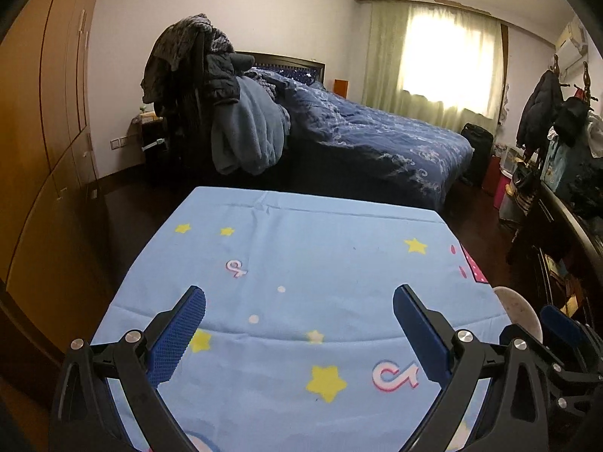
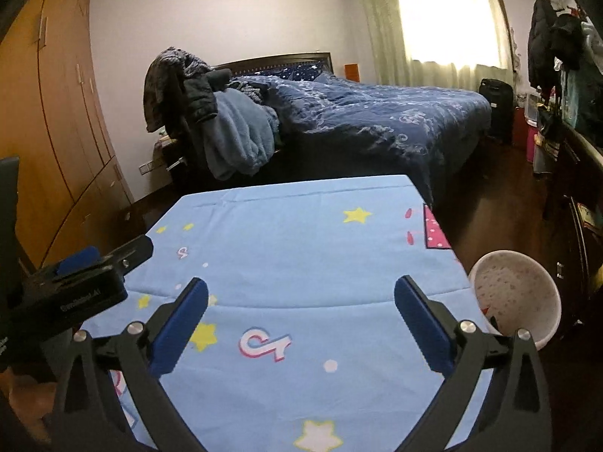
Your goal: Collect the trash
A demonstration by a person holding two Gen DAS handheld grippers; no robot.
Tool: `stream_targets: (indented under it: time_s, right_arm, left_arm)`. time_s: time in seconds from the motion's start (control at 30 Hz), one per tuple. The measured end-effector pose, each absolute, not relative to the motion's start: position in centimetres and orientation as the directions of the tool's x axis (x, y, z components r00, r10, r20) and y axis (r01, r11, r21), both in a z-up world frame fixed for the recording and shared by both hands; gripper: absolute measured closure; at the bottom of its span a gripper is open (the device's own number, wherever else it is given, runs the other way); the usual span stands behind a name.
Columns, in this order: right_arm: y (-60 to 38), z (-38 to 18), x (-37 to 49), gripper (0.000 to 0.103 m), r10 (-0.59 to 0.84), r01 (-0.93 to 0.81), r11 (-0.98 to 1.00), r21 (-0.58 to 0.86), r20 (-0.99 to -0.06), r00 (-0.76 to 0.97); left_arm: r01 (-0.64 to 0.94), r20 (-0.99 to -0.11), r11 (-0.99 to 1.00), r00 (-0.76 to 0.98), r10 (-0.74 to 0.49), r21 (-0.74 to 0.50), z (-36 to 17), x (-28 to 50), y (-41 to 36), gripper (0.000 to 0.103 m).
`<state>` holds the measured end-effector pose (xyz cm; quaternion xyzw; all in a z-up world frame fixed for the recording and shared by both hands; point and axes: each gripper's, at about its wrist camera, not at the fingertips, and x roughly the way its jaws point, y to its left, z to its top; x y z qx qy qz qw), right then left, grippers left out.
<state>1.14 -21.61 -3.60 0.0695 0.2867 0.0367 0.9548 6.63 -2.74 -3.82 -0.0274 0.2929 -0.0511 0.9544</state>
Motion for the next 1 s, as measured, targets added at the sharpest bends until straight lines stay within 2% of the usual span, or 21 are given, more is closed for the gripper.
stream_targets:
  time_s: [0.23,1.0]
  right_arm:
    - [-21.0,-3.7,0.9,0.004,0.112,-0.046,0.99,0.132,-0.554,0.825]
    - [-21.1,-4.1,1.3,0.004,0.106,-0.045,0.992,0.12,-0.574,0.812]
  left_arm:
    - [0.071,-0.516,0.996,0.852,-0.087,-0.05,-3.5,5.8,-2.7,0.004]
    - [0.056,-0.544,0.996,0.835,-0.081,-0.063,-3.7,7.0,-2.4,0.004]
